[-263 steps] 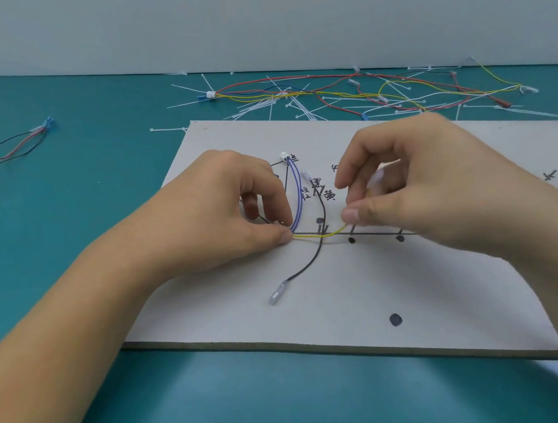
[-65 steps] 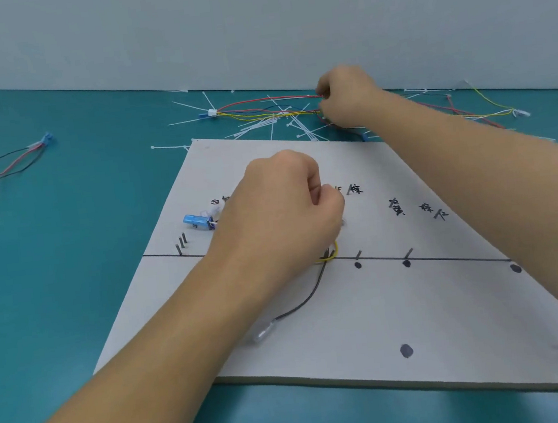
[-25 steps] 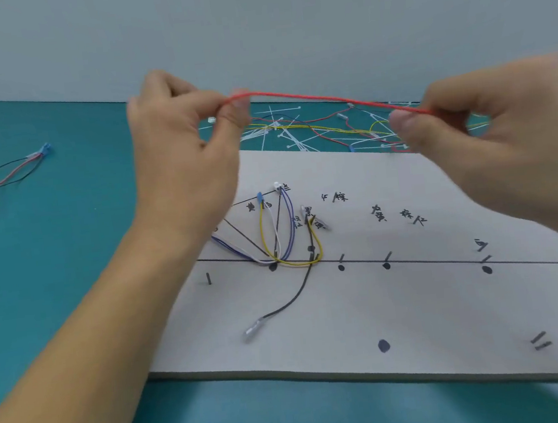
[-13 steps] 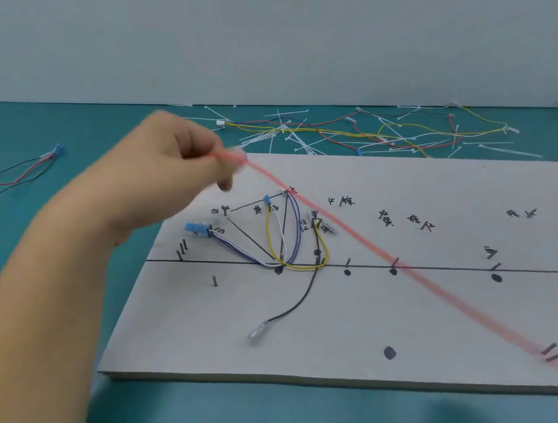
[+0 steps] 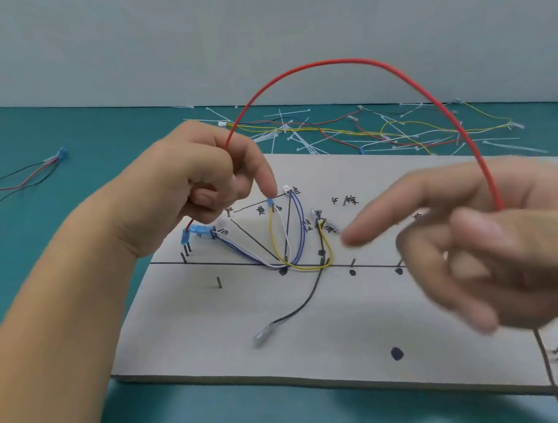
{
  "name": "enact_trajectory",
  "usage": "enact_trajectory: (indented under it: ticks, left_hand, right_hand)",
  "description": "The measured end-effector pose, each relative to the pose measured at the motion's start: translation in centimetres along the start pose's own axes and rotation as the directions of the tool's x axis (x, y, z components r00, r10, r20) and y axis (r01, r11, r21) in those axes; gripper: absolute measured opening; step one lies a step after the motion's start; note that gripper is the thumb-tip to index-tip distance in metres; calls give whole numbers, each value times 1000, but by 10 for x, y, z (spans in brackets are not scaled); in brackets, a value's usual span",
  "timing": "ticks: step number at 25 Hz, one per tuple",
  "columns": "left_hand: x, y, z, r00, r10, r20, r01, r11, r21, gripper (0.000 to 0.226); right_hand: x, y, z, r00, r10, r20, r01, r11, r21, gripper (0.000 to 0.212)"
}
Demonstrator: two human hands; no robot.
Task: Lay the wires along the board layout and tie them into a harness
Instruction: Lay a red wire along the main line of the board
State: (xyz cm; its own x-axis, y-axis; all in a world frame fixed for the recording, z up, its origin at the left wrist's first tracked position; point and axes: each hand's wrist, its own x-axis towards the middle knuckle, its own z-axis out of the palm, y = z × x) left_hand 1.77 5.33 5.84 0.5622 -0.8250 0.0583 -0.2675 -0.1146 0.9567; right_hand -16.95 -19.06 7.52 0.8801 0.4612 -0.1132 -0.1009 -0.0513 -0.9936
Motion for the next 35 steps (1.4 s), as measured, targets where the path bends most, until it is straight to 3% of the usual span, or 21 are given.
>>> enact_trajectory:
  ticks: [2,4,6,7,9,12,16,21,29,35]
  left_hand:
    - [-1,1,-7,997,-21,-71,20,1000,-11,34]
    - [-1,-1,-16,990,-37,-138,33,999,-34,28]
    - [-1,-6,-25,984,-73,-160,73,997,-8,27]
    - [-1,-9,-29,983,-104,-154,113,992,54,27]
    - [-3,-15,-36,979,-189,-76,202,947,250,21]
    - [-7,-21,-40,952,-304,-12,282,866,413,18]
    - [-7,-22,-39,962,-272,-32,262,878,400,19]
    - [-3,-23,-30,963,-265,47,225,888,402,16]
    - [0,-28,-32,950,-311,20,277,874,400,26]
    - [4,-29,-26,964,-264,-31,254,880,400,27]
  right_hand:
    - [2,7,-18,983,-144,-111,137,988,-69,47]
    - [8,1,-34,936,-87,-342,84,996,-23,53]
    - [-4,16,-48,902,-100,-421,57,992,-114,56]
    - [-6,21,-51,851,-133,-508,31,979,-204,54]
    - [-7,21,-57,816,-169,-553,-14,950,-311,54]
    - [-10,25,-50,876,-29,-482,-221,863,-454,65]
    - [-23,37,-59,923,134,-362,-355,664,-658,62]
    - [-49,51,-89,923,147,-355,-375,543,-751,46]
    - [-44,56,-90,926,228,-299,-376,524,-764,61]
    - [-60,97,-136,960,103,-261,-279,451,-848,26]
